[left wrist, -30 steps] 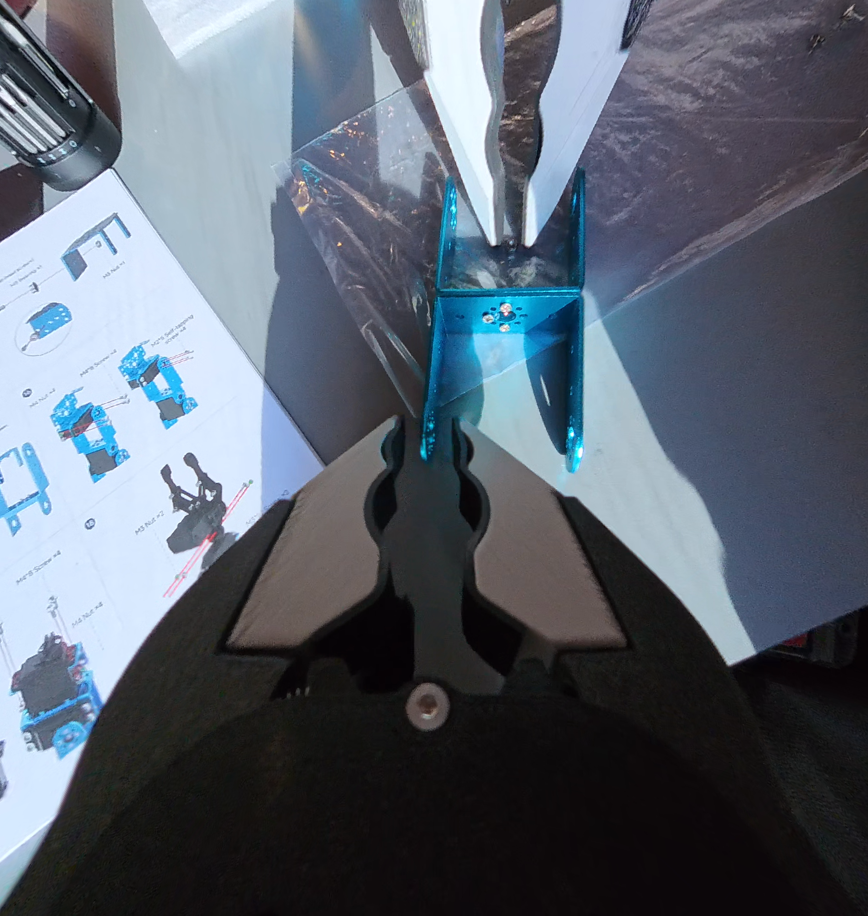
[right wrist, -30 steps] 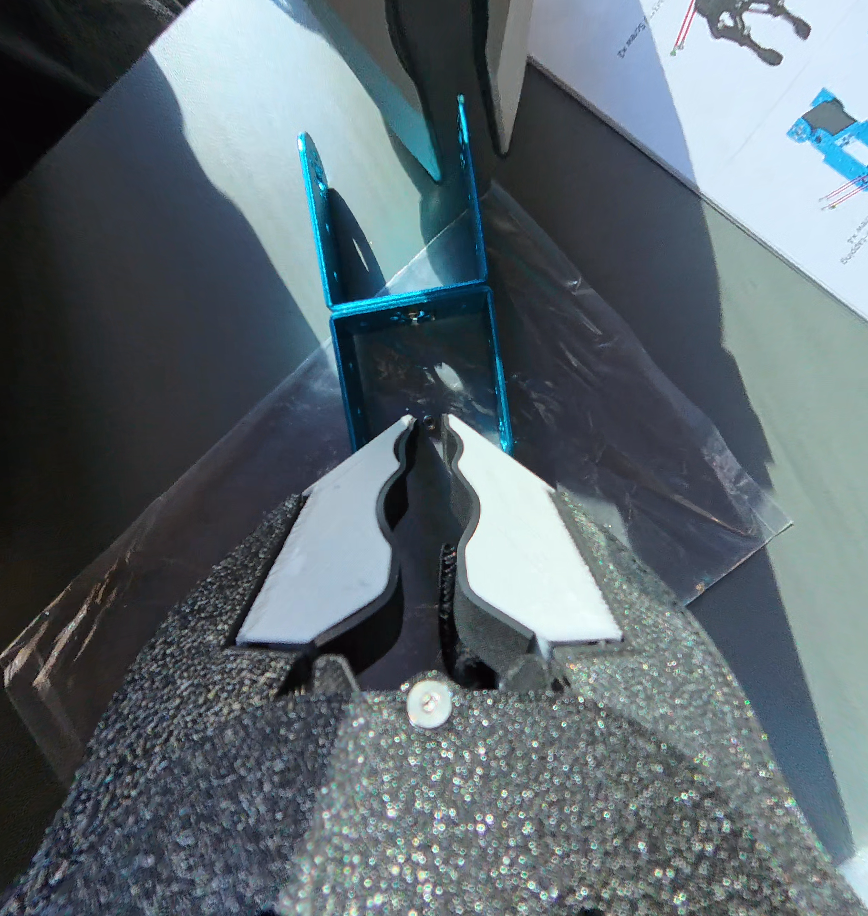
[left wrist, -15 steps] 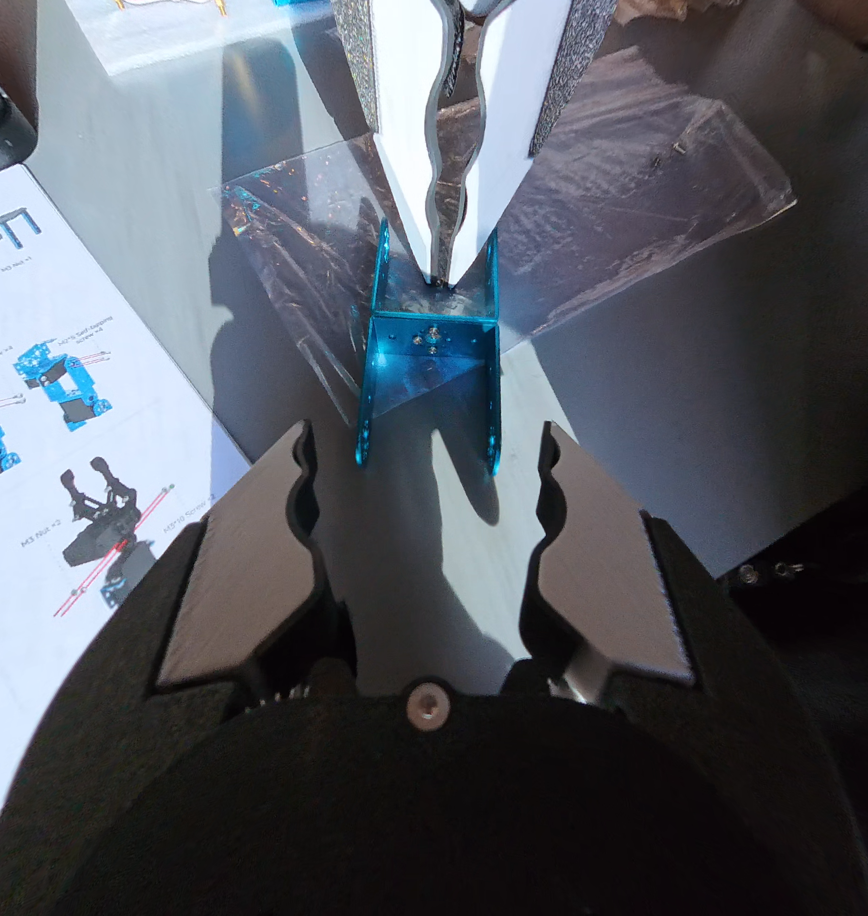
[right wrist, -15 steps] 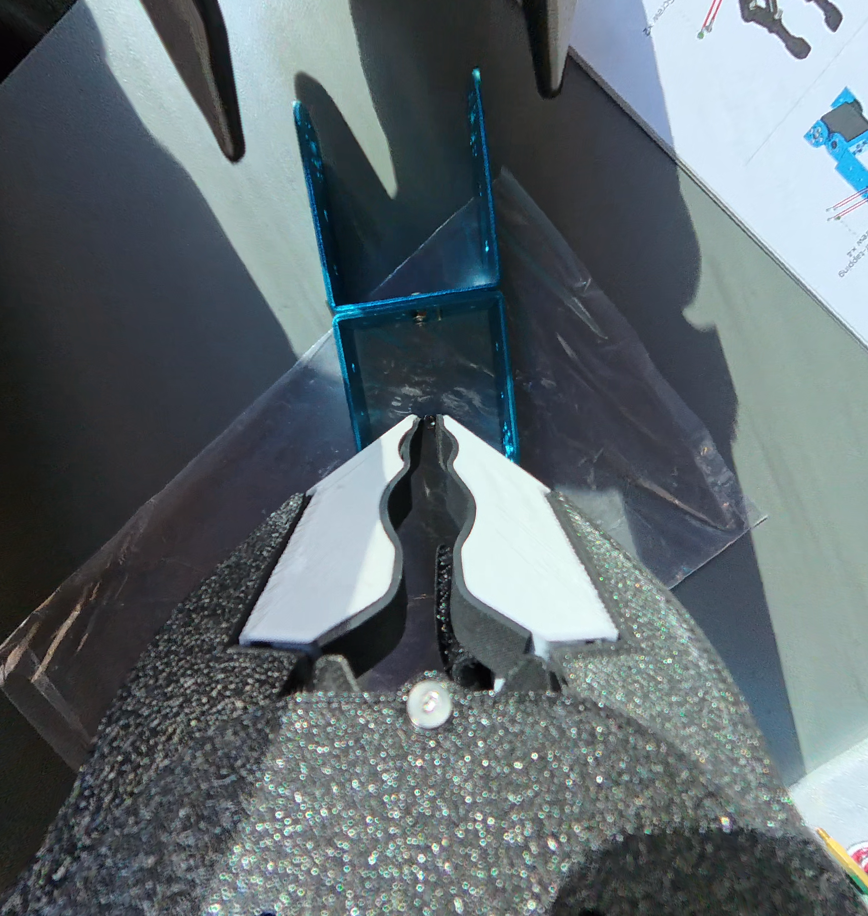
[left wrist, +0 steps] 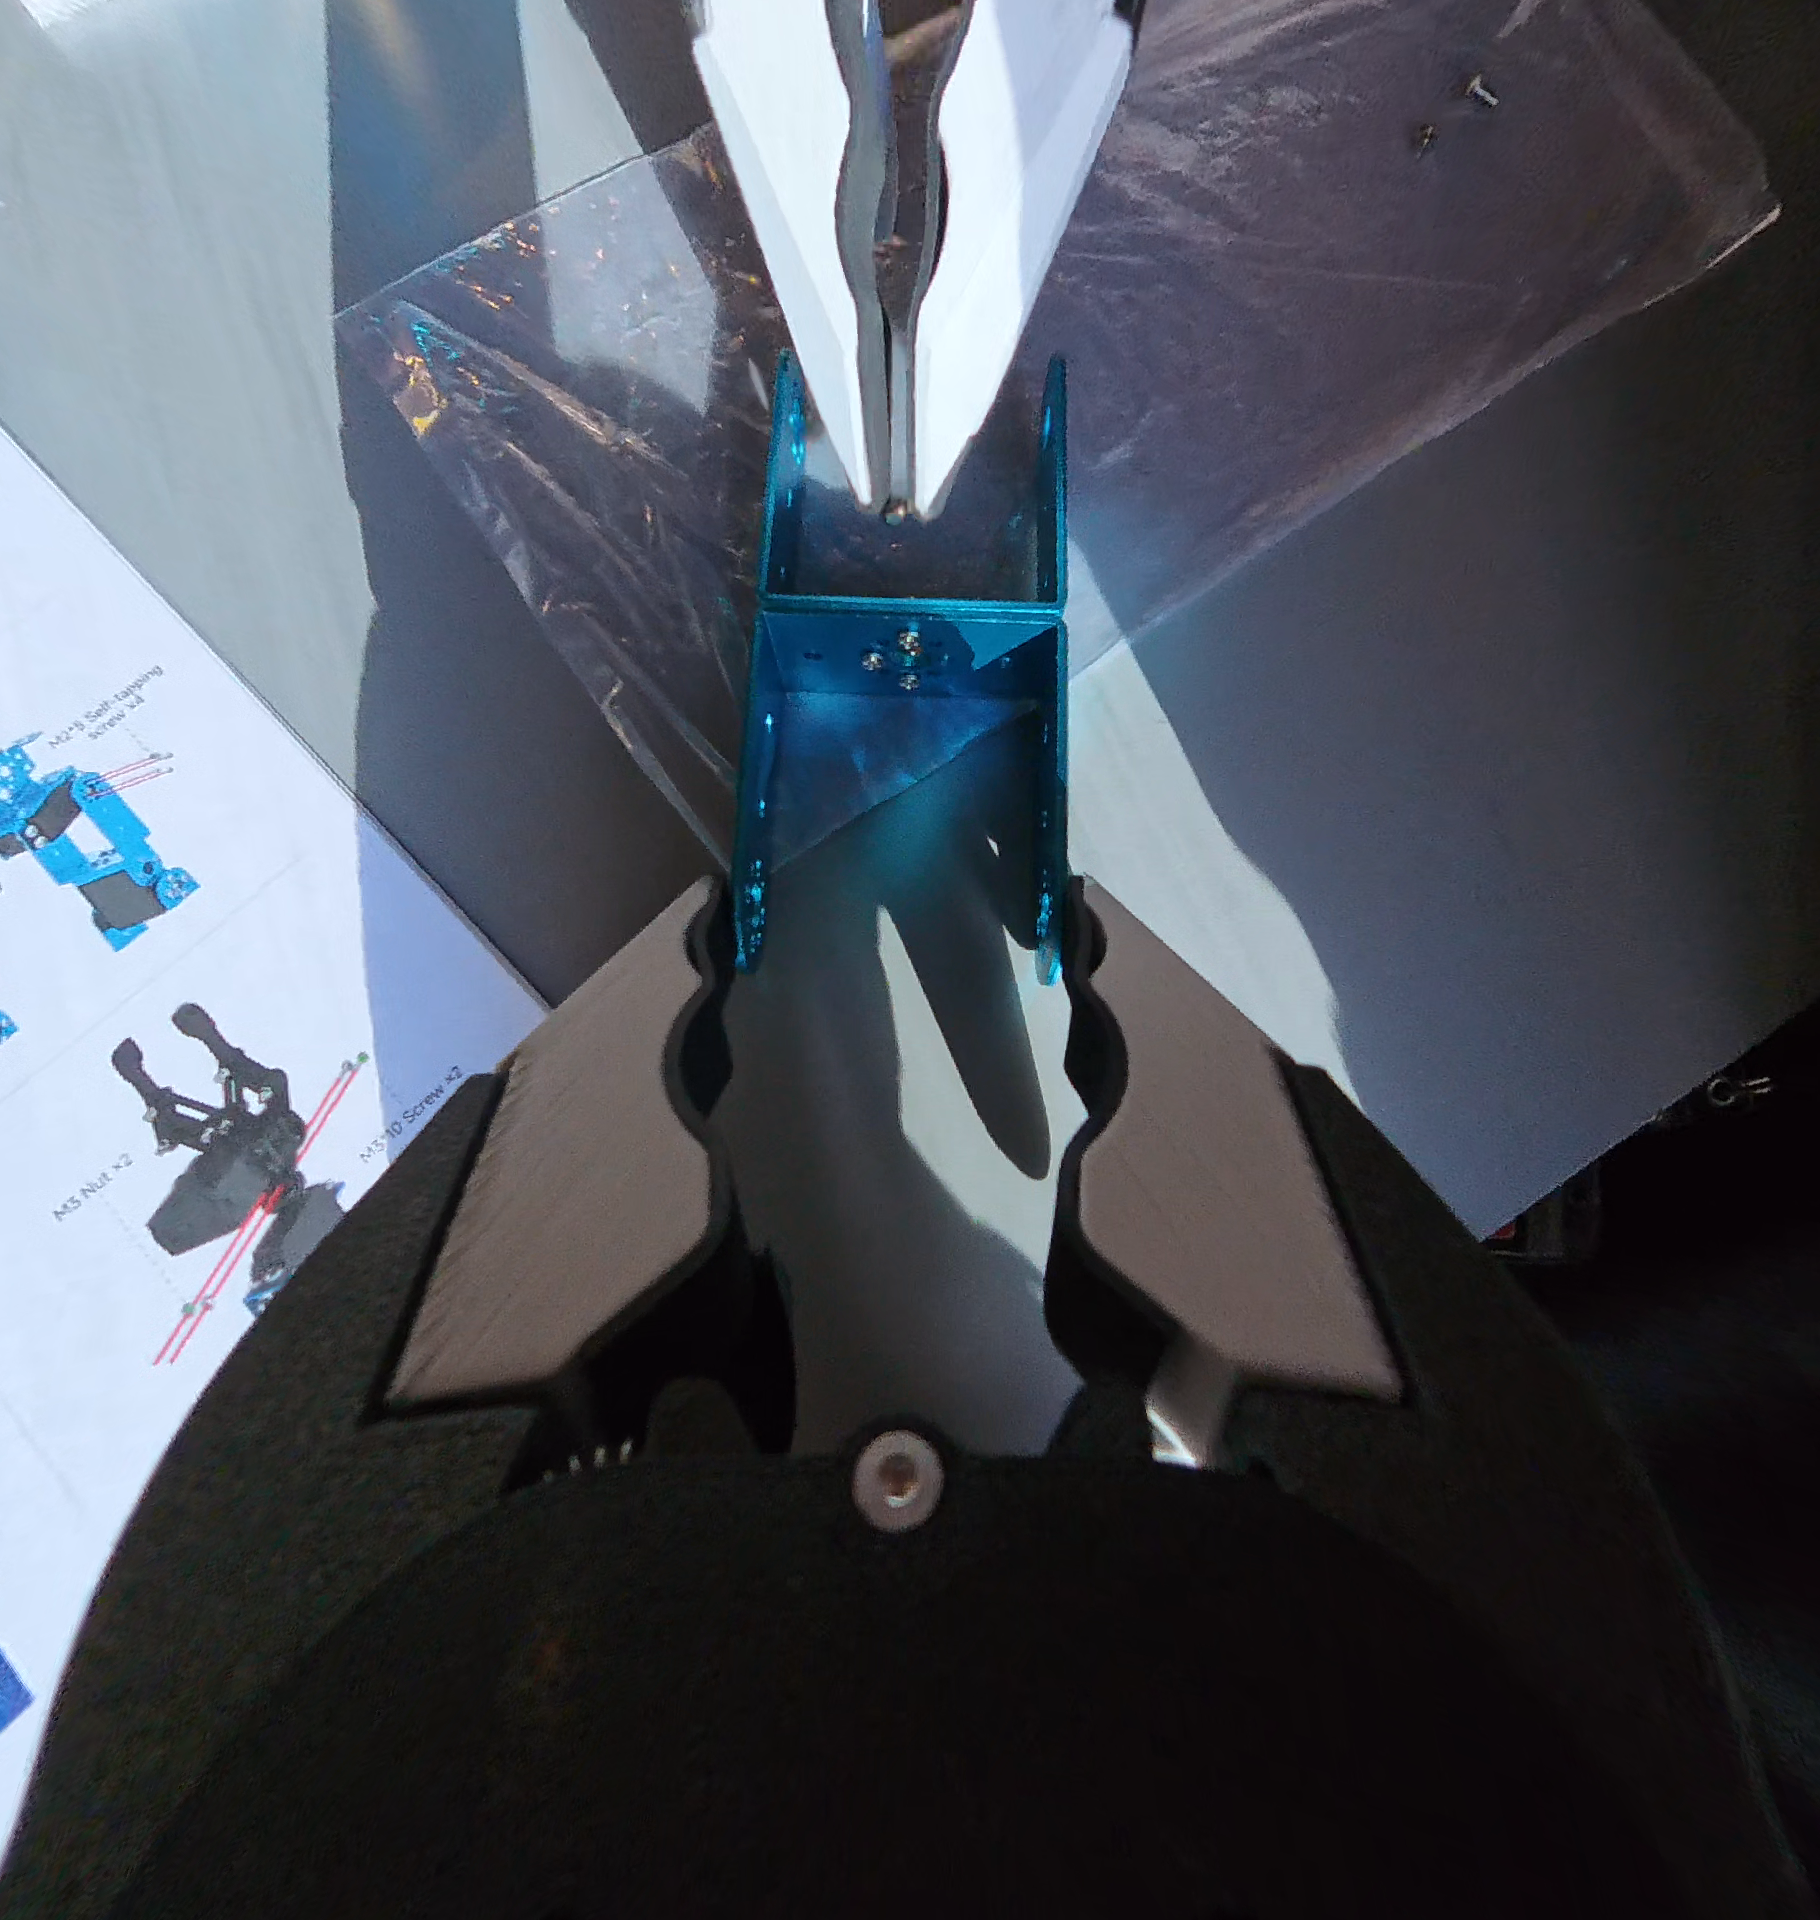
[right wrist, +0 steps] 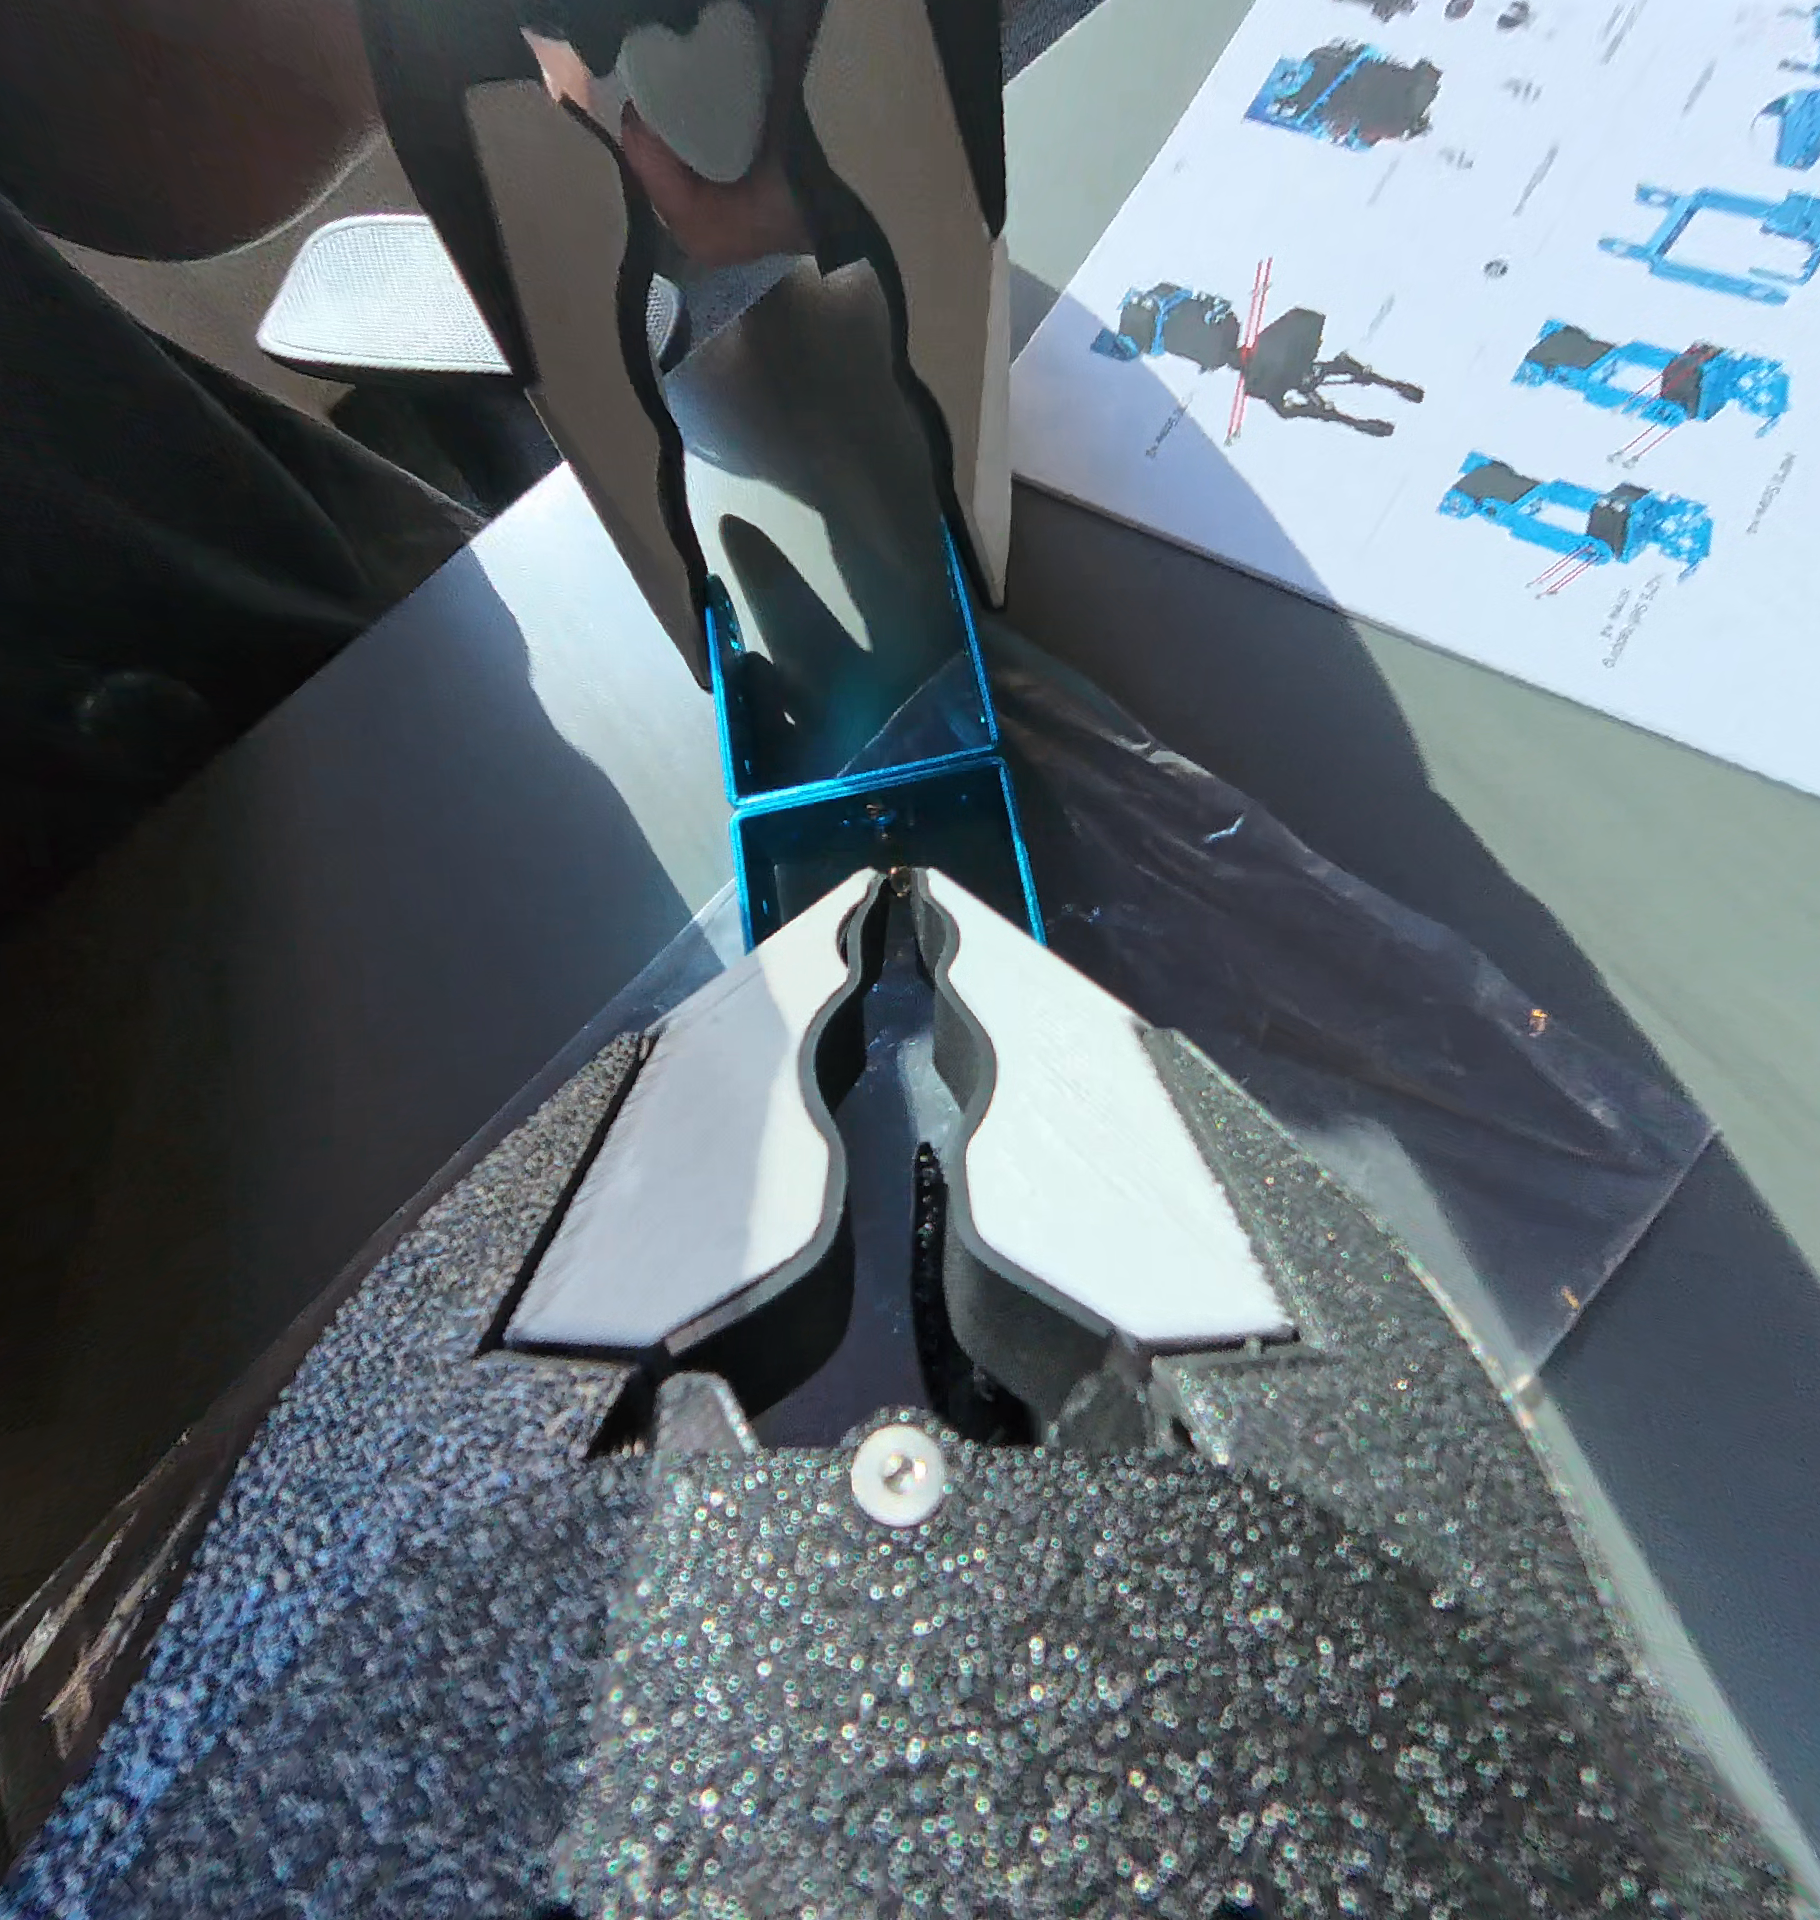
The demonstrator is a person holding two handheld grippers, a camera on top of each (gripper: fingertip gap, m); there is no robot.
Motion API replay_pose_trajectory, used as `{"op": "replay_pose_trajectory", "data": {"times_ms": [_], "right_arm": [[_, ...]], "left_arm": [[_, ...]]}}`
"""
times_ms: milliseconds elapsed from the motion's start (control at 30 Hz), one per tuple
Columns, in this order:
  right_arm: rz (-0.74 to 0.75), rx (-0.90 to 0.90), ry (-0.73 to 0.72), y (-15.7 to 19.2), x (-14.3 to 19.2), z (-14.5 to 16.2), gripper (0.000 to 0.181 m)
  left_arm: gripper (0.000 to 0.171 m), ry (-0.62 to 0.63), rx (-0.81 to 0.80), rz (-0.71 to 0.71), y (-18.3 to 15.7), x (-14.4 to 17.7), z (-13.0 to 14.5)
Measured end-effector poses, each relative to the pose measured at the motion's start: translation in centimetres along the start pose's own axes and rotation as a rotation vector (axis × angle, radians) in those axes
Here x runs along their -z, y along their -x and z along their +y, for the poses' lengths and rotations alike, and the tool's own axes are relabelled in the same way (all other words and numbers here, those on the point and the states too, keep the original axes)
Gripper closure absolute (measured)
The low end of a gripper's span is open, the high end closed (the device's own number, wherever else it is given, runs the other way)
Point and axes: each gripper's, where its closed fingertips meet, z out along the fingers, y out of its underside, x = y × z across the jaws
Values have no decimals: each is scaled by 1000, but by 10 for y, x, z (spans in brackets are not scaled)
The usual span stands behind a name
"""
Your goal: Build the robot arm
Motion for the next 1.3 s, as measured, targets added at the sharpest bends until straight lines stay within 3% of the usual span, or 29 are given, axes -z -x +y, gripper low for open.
{"op": "replay_pose_trajectory", "data": {"times_ms": [400, 500, 600, 700, 800, 967, 1300], "right_arm": [[14, 41, 6, -3, -15, -3, 180], [19, 30, 11, -5, -13, -1, 180], [29, 22, -11, -7, -11, -4, 180], [28, -30, -18, -8, -9, -5, 181], [35, -161, 13, -13, -9, -1, 181], [-10, -363, -17, -10, -6, -2, 181], [-71, -542, -62, -7, -9, -1, 181]], "left_arm": [[109, 1, -11, 7, 0, -1, 0], [108, -8, -16, -45, 6, 2, -3], [112, -121, -5, -51, -1, 18, -28], [117, -226, 78, 88, -27, 24, -50], [102, -129, 94, 45, -29, 1, -39], [100, -27, 104, -8, -26, -22, -27], [100, -57, 93, 36, -33, -29, -36]]}}
